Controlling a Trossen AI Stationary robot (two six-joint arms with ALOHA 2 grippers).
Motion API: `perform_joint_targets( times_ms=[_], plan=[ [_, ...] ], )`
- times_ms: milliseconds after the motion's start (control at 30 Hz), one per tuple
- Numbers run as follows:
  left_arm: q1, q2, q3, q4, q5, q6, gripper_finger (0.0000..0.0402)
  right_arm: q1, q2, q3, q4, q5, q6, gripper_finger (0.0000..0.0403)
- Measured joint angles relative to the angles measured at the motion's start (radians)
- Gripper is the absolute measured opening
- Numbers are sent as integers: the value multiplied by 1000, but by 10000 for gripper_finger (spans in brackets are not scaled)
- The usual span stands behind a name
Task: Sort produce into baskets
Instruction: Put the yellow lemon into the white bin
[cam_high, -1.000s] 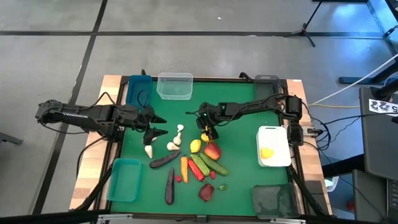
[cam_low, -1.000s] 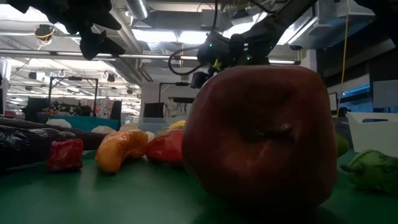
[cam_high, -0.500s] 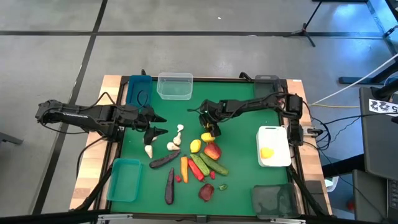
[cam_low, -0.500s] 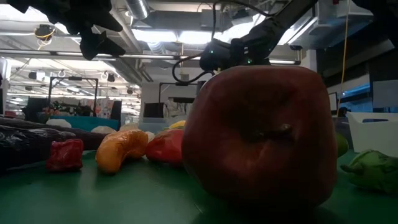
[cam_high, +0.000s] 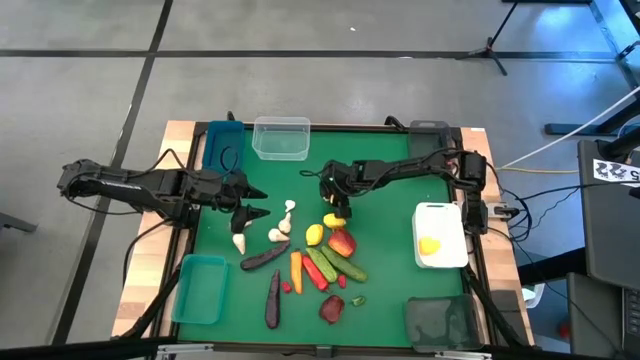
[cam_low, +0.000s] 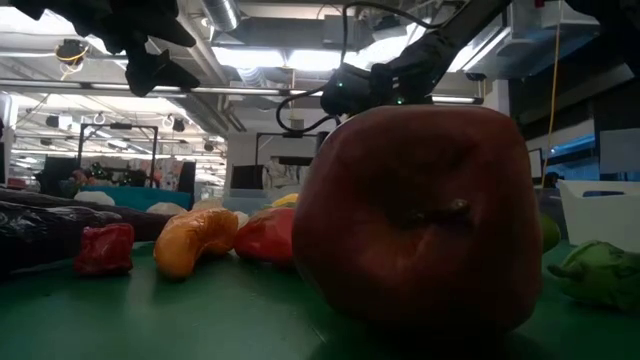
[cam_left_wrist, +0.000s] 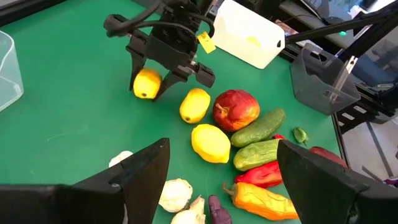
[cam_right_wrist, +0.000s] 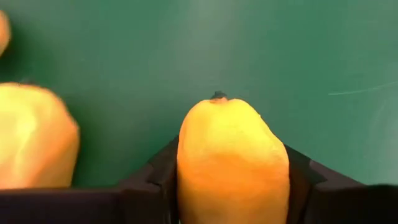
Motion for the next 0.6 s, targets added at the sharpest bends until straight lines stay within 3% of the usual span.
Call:
perform_joint_targets(
  times_ms=[167, 367, 600],
  plan=[
    [3, 0, 0, 0, 0, 28, 290, 0, -15, -1, -14, -5, -37, 172],
    [20, 0, 0, -1, -27, 40, 290, 0, -135, 0, -107, -12, -86, 201],
    [22, 0, 0, -6, -30, 112, 290, 14, -321, 0, -357, -20, 167, 172]
  ],
)
